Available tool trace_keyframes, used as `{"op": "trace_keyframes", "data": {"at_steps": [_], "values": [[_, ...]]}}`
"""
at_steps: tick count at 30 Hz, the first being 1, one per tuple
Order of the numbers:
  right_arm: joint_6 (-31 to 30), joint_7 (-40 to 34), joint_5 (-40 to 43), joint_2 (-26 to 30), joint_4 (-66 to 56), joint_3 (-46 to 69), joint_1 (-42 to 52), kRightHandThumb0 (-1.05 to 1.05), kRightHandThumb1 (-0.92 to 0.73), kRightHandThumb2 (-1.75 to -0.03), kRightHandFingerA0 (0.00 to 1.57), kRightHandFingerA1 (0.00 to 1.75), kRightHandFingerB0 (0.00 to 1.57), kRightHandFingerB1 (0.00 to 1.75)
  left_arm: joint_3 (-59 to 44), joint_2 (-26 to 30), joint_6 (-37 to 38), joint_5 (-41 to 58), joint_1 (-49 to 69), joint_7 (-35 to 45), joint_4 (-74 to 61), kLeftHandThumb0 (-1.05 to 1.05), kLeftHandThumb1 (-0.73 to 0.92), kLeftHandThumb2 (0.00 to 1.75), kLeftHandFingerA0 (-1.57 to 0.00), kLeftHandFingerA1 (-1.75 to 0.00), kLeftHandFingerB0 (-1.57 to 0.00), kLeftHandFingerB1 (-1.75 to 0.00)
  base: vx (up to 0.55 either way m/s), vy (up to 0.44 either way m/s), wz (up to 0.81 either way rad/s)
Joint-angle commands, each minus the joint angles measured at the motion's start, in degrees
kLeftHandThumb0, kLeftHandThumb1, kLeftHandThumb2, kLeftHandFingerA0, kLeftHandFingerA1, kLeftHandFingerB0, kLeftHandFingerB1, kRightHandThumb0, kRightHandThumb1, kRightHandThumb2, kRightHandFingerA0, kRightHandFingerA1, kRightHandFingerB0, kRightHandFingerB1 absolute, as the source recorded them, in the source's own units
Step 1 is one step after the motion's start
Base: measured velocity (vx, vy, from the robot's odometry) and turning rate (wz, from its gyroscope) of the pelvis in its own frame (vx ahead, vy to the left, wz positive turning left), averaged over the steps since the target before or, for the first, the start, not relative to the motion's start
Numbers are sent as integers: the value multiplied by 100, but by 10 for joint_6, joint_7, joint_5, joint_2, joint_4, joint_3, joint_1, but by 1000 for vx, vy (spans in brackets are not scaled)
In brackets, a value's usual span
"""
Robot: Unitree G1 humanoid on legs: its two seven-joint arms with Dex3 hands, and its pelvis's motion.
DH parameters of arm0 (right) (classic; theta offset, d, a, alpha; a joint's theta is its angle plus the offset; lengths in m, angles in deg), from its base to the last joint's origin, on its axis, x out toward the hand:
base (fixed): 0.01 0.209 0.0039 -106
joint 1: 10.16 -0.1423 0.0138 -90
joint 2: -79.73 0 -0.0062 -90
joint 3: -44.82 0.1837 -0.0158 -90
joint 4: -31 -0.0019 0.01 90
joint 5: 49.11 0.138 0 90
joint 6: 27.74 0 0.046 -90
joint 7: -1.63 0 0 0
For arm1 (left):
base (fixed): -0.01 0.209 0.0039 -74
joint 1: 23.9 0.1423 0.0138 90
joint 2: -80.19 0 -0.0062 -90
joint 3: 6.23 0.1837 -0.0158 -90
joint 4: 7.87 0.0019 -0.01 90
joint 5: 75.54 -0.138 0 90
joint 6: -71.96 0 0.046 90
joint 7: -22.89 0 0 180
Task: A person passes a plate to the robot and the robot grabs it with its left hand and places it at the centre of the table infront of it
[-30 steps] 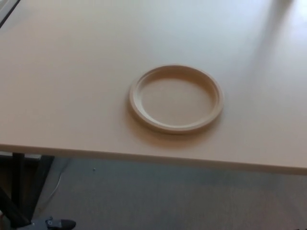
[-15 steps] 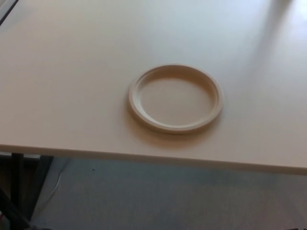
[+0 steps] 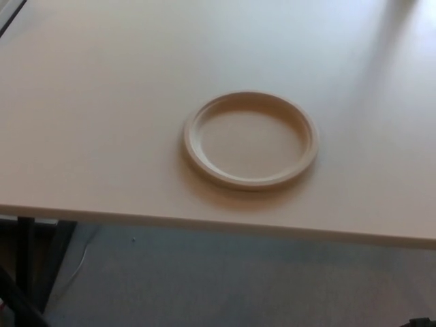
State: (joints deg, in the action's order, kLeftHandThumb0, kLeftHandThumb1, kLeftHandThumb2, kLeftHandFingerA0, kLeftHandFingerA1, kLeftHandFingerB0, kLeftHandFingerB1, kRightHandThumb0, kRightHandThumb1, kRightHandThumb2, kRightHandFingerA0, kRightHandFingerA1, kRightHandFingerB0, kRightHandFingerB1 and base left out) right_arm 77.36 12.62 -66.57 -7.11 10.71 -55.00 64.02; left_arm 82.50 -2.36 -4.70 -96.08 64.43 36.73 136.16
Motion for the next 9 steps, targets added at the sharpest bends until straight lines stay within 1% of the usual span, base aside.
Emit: {"op": "trace_keyframes", "data": {"at_steps": [1,3,5,9], "values": [[-3,-10,3,7,4,3,0,-58,-64,-59,48,63,40,50,14,23,42,4,-9,-37,19,-74,63,90,-25,-46,-8,-37,0,0,0],[5,-8,7,7,6,7,3,-58,-63,-58,49,66,40,52,11,21,38,18,-12,-30,26,-74,61,89,-24,-46,-7,-37,0,0,0],[1,-9,8,7,7,10,2,-58,-64,-59,52,67,42,52,22,24,46,9,-19,-39,35,-74,62,90,-27,-46,-8,-37,0,0,0],[-3,-8,6,6,7,11,1,-60,-61,-60,50,67,40,52,28,25,51,14,-19,-42,38,-73,64,90,-27,-47,-9,-37,0,0,0]]}}
